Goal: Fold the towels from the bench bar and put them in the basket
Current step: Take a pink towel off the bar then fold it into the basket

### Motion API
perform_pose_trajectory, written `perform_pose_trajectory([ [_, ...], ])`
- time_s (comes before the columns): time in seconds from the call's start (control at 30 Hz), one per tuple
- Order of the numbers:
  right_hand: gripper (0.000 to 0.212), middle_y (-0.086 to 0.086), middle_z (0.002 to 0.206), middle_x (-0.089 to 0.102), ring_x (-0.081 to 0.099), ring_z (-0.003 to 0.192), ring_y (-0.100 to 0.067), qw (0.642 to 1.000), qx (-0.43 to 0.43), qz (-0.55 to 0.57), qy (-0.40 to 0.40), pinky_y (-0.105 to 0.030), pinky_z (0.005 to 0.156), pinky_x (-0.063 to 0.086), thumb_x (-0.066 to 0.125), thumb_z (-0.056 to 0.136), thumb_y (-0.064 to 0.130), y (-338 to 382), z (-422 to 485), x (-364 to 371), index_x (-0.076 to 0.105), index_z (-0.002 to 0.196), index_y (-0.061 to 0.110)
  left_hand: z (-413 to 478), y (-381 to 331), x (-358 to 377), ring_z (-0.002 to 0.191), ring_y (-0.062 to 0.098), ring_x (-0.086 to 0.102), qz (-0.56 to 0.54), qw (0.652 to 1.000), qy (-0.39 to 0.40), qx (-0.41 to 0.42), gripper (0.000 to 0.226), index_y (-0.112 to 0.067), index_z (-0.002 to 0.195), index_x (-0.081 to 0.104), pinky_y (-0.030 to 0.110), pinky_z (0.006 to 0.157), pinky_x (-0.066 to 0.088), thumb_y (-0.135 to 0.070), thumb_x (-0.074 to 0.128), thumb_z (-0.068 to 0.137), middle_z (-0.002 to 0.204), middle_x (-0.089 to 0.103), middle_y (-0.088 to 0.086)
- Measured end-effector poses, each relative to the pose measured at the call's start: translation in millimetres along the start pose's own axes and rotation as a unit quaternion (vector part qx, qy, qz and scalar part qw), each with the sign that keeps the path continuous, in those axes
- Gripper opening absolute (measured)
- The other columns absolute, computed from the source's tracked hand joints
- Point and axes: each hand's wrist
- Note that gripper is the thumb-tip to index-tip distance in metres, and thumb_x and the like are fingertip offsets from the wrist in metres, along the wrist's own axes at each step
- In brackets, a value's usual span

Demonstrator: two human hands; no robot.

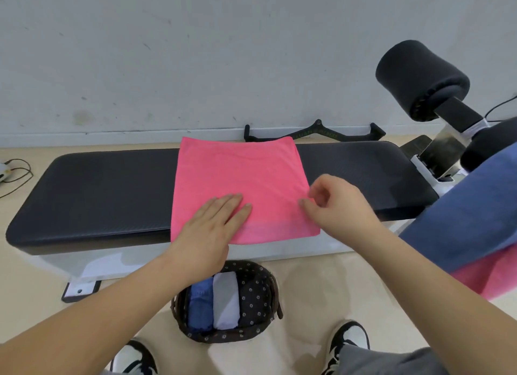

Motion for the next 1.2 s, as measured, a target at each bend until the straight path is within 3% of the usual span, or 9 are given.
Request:
perform_pose_trajectory([
  [0.2,0.077,-0.001,0.163,0.036,0.031,0.151,-0.021,0.974,-0.175,-0.049,0.136,-0.037,0.124,0.025,0.077,0.084,0.047,27.7,2.3,56.7,0.047,0.151,0.025,-5.3,6.7,-12.4,0.134,0.034,0.056,-0.016,1.000,-0.006,-0.006,0.082,-0.011,0.139,0.060,0.049,0.111,0.044,0.001,0.066,0.058,0.149,0.055,0.014],
  [0.37,0.094,-0.005,0.159,0.035,0.030,0.148,-0.030,0.951,-0.179,-0.203,0.146,-0.049,0.121,0.026,0.073,0.075,0.065,41.3,8.1,78.6,0.039,0.154,0.027,-18.8,22.8,-17.2,0.125,0.031,0.064,0.006,0.999,-0.029,-0.020,0.072,-0.012,0.135,0.065,0.044,0.101,0.053,0.001,0.055,0.065,0.140,0.063,0.012],
  [0.47,0.097,-0.008,0.153,0.038,0.033,0.144,-0.035,0.946,-0.163,-0.241,0.140,-0.056,0.119,0.027,0.073,0.068,0.070,51.1,4.3,84.4,0.042,0.149,0.025,-21.5,32.5,-26.0,0.096,0.030,0.074,0.012,0.997,-0.043,-0.055,0.056,-0.013,0.113,0.074,0.041,0.072,0.063,0.004,0.051,0.065,0.110,0.075,0.007],
  [0.63,0.080,-0.018,0.130,0.057,0.053,0.122,-0.045,0.939,-0.159,-0.284,0.107,-0.066,0.100,0.043,0.073,0.068,0.063,58.8,-1.1,98.2,0.057,0.128,0.013,-26.1,56.1,-48.5,0.064,0.029,0.065,0.035,0.993,-0.064,-0.089,0.056,-0.014,0.097,0.075,0.038,0.057,0.049,0.014,0.067,0.049,0.077,0.071,0.002],
  [0.87,0.065,-0.017,0.139,0.058,0.052,0.130,-0.043,0.953,-0.163,-0.224,0.126,-0.060,0.106,0.044,0.039,0.082,0.035,60.9,-1.5,80.8,0.052,0.141,0.010,-34.2,64.5,-74.8,0.112,0.023,0.060,-0.051,0.969,0.148,-0.190,0.061,-0.035,0.135,0.056,0.038,0.089,0.054,-0.001,0.046,0.085,0.123,0.064,-0.005],
  [0.97,0.064,-0.006,0.160,0.041,0.035,0.149,-0.027,0.961,-0.148,-0.197,0.126,-0.042,0.119,0.032,0.049,0.091,0.015,57.0,-3.1,63.7,0.039,0.154,0.014,-37.6,65.6,-74.9,0.124,0.020,0.052,-0.072,0.977,0.125,-0.159,0.059,-0.032,0.131,0.056,0.039,0.091,0.053,-0.002,0.042,0.082,0.125,0.057,-0.010],
  [1.03,0.067,-0.002,0.167,0.030,0.025,0.155,-0.020,0.963,-0.135,-0.192,0.136,-0.033,0.122,0.025,0.050,0.094,0.011,55.1,-6.4,55.8,0.033,0.159,0.015,-38.2,60.8,-70.0,0.144,0.028,0.036,-0.026,0.981,0.127,-0.141,0.061,-0.023,0.142,0.047,0.044,0.108,0.045,-0.008,0.046,0.083,0.149,0.046,0.000],
  [1.13,0.057,-0.004,0.162,0.038,0.031,0.152,-0.021,0.969,-0.116,-0.165,0.142,-0.032,0.118,0.030,0.039,0.097,0.027,55.2,-13.5,53.9,0.041,0.152,0.013,-36.6,32.9,-53.4,0.158,0.036,0.005,0.009,0.981,0.120,-0.151,0.092,-0.023,0.164,0.012,0.055,0.125,0.018,-0.033,0.060,0.085,0.172,0.005,0.010],
  [1.2,0.054,-0.004,0.153,0.050,0.040,0.145,-0.023,0.972,-0.120,-0.151,0.131,-0.035,0.112,0.037,0.031,0.098,0.038,57.7,-17.3,54.5,0.052,0.140,0.012,-32.5,15.4,-34.9,0.157,0.037,0.014,0.001,0.991,0.069,-0.118,0.103,-0.021,0.164,0.019,0.059,0.122,0.022,-0.047,0.071,0.079,0.171,0.012,0.013],
])
Point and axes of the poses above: each hand's wrist, its own z-axis towards the middle knuckle, its own x-axis out of the palm, y = z × x
